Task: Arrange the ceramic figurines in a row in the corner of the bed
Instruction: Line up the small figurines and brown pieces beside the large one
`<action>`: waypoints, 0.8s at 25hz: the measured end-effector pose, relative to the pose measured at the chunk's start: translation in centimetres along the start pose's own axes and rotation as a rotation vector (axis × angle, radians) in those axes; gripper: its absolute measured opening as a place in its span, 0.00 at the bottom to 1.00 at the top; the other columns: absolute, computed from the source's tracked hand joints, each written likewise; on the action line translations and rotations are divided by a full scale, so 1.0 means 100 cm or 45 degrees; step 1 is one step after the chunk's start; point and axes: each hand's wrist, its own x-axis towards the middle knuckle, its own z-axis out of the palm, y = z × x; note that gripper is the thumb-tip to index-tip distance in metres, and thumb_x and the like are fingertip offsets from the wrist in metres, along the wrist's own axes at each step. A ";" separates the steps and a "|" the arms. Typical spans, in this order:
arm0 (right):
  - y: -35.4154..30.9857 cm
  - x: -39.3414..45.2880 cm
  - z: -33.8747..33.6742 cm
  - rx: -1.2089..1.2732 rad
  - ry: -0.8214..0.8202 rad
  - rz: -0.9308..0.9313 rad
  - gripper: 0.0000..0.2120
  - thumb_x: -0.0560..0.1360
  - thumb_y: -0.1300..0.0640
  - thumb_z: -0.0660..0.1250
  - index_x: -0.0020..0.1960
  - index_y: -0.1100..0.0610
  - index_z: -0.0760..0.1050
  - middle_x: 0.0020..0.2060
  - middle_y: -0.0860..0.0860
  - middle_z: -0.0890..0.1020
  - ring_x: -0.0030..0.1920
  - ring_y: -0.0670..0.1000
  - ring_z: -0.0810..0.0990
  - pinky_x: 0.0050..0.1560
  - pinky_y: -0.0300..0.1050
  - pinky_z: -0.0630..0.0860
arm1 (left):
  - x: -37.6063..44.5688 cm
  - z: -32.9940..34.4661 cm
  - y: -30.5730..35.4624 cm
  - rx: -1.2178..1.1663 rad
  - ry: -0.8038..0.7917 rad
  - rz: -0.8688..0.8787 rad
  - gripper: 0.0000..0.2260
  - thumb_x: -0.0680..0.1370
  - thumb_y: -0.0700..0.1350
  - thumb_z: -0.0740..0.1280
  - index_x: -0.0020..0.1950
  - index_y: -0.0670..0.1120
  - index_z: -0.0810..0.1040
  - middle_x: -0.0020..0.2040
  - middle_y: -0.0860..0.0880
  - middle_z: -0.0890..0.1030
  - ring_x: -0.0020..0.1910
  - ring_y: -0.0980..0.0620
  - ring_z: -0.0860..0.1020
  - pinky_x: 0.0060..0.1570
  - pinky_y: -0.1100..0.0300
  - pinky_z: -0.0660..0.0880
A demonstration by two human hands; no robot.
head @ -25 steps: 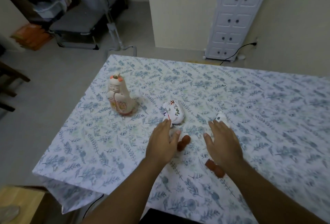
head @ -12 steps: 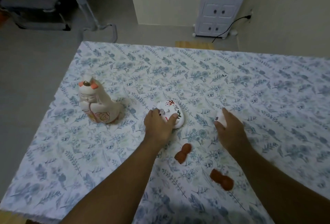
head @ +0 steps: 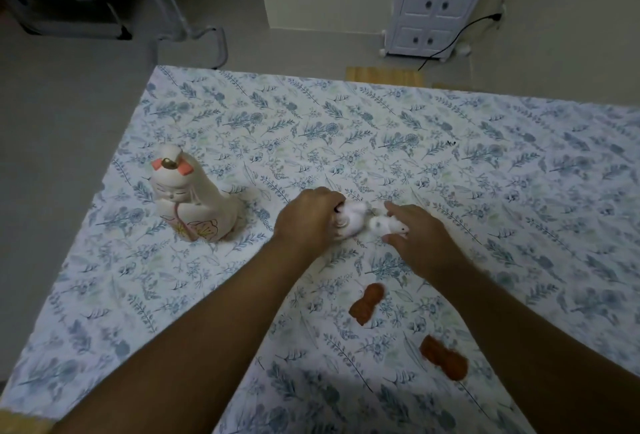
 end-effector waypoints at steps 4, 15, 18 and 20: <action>0.002 0.002 -0.001 -0.078 -0.082 -0.210 0.28 0.70 0.68 0.76 0.69 0.58 0.77 0.60 0.55 0.83 0.59 0.53 0.77 0.62 0.48 0.73 | 0.000 -0.017 -0.022 0.352 -0.074 0.089 0.22 0.72 0.36 0.71 0.64 0.50 0.77 0.57 0.50 0.80 0.57 0.46 0.76 0.44 0.53 0.76; -0.013 0.001 -0.001 0.020 -0.147 0.044 0.19 0.74 0.72 0.70 0.64 0.62 0.79 0.57 0.57 0.83 0.52 0.54 0.85 0.51 0.45 0.83 | -0.001 -0.016 -0.015 0.476 -0.191 -0.043 0.22 0.74 0.52 0.73 0.67 0.59 0.74 0.58 0.53 0.83 0.57 0.47 0.81 0.51 0.51 0.79; -0.018 0.000 -0.002 -0.035 -0.138 0.068 0.22 0.73 0.73 0.71 0.65 0.62 0.78 0.57 0.58 0.83 0.48 0.51 0.84 0.51 0.48 0.83 | -0.003 -0.015 -0.015 0.494 -0.161 -0.033 0.22 0.74 0.52 0.73 0.67 0.60 0.74 0.57 0.54 0.83 0.56 0.48 0.82 0.48 0.53 0.77; -0.019 -0.002 -0.001 -0.069 -0.129 0.038 0.22 0.73 0.73 0.72 0.66 0.62 0.78 0.56 0.58 0.83 0.47 0.48 0.82 0.51 0.43 0.81 | -0.001 -0.015 -0.015 0.489 -0.180 -0.033 0.22 0.74 0.52 0.73 0.67 0.59 0.74 0.57 0.54 0.83 0.56 0.48 0.81 0.47 0.53 0.76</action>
